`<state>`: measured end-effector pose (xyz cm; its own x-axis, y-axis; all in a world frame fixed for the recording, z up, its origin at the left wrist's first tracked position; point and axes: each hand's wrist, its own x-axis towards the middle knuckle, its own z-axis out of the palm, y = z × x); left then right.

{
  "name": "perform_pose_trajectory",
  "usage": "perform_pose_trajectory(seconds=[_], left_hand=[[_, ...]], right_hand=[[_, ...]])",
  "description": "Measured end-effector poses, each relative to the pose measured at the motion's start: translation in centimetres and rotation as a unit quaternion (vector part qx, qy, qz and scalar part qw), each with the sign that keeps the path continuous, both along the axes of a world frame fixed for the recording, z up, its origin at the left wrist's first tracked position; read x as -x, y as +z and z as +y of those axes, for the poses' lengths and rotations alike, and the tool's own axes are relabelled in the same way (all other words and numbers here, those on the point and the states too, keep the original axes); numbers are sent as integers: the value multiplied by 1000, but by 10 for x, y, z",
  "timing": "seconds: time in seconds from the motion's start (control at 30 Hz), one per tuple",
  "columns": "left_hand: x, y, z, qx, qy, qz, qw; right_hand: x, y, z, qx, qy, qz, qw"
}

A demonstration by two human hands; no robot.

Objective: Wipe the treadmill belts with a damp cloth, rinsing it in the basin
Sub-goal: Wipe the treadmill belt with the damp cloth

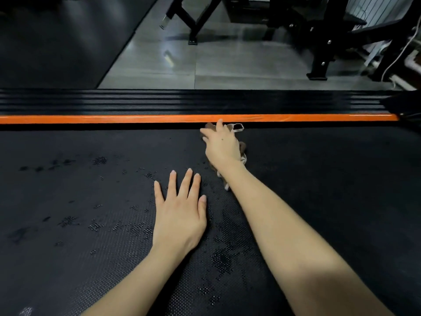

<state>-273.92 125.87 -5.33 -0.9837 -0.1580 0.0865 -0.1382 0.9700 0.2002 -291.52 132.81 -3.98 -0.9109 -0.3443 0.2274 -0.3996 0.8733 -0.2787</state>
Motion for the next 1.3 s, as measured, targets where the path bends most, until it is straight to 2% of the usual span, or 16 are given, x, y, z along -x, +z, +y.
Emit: perform_pose_trajectory(seconds=[0.13,0.27,0.37,0.53,0.67,0.7,0.8,0.9,1.0,1.1,1.17,1.23,1.3], left_hand=[[-1,-1,-3,-9,-4,8,1000],[0,-3,-1,1,1,2,1000],[0,-2,2,7,4,-9,1000],[-1,1,1,13,5,-18,1000],[-1,2,0,10,5,-12,1000],[-1,2,0,8,6,-13,1000],[-2,1,0,5,10,-12,1000],[-1,0,1,12,9,-13,1000],[1,0,1,11,12,-9,1000],[-1,2,-1,9,4,-6,1000],[-1,3,-3,1,-4,-6,1000],[-3,8,-6,-23,-9,3,1000],[-13,14,-7,-63,-6,20,998]], right_hand=[[17,1,37,-26,41,-4,999],[40,-1,104,-10,-67,-9,998],[28,-1,91,-1,-89,14,996],[-65,-3,57,21,84,33,996],[-146,-3,118,26,167,36,985],[-147,-2,145,28,144,35,989],[-129,5,225,22,-34,10,999],[-133,5,231,12,-125,18,992],[-180,1,164,41,-77,58,994],[-252,-2,105,32,41,21,998],[-266,0,110,44,87,8,995],[-263,3,146,30,71,20,997],[-265,5,197,35,-17,14,999]])
